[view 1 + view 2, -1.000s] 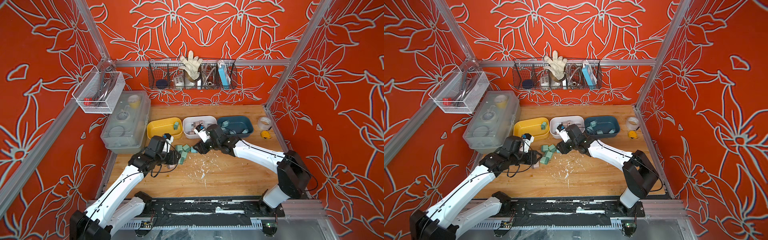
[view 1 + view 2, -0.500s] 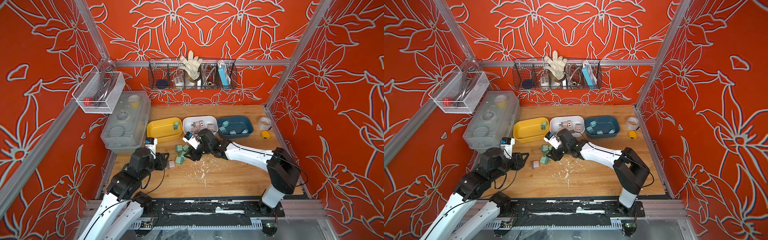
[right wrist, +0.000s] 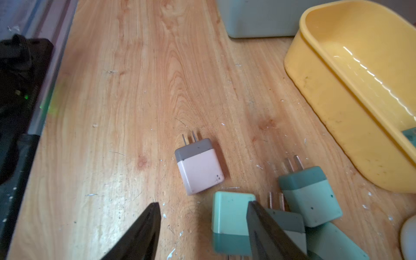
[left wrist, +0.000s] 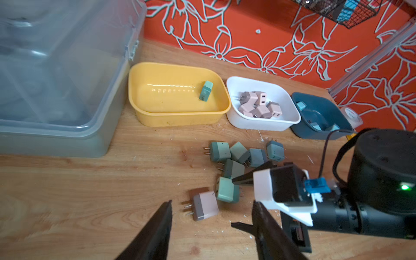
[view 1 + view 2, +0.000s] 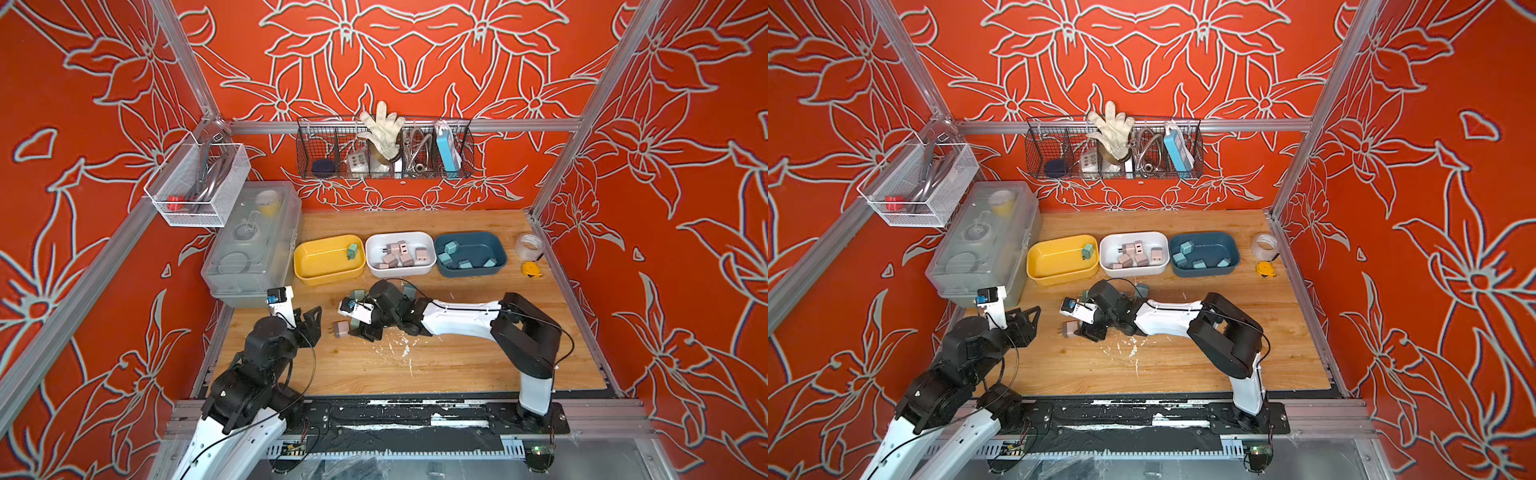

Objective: Place the plugs by color into the storage box
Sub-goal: Pick up the plug from the center of the board.

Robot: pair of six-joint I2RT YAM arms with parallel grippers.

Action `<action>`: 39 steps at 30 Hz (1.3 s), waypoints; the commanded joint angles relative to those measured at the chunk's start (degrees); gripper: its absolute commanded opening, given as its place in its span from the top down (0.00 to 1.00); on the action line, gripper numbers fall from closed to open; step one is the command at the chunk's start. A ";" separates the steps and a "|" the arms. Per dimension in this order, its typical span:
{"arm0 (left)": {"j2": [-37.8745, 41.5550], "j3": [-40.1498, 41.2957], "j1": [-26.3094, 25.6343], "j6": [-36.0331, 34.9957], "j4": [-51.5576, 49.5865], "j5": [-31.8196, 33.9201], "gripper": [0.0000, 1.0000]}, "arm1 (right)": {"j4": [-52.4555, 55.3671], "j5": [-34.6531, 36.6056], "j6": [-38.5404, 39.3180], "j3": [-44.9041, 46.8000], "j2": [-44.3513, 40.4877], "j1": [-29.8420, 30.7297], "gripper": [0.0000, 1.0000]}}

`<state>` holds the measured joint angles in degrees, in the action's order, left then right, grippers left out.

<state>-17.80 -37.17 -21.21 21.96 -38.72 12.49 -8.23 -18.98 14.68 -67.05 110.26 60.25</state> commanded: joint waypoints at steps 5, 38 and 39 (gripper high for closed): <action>4.18 0.29 0.82 0.96 0.40 5.80 0.42 | -3.01 -1.61 2.71 -6.46 7.27 0.26 0.32; 4.71 1.09 2.05 0.28 1.87 2.54 0.42 | 15.70 -4.27 1.71 -16.85 14.20 0.48 0.38; 4.62 1.09 2.05 0.23 1.83 2.49 0.42 | 15.49 -3.54 1.47 -16.96 14.43 0.48 0.38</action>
<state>-13.02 -36.58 -19.59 22.55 -38.39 15.68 4.14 -25.10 17.28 -82.56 123.13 60.31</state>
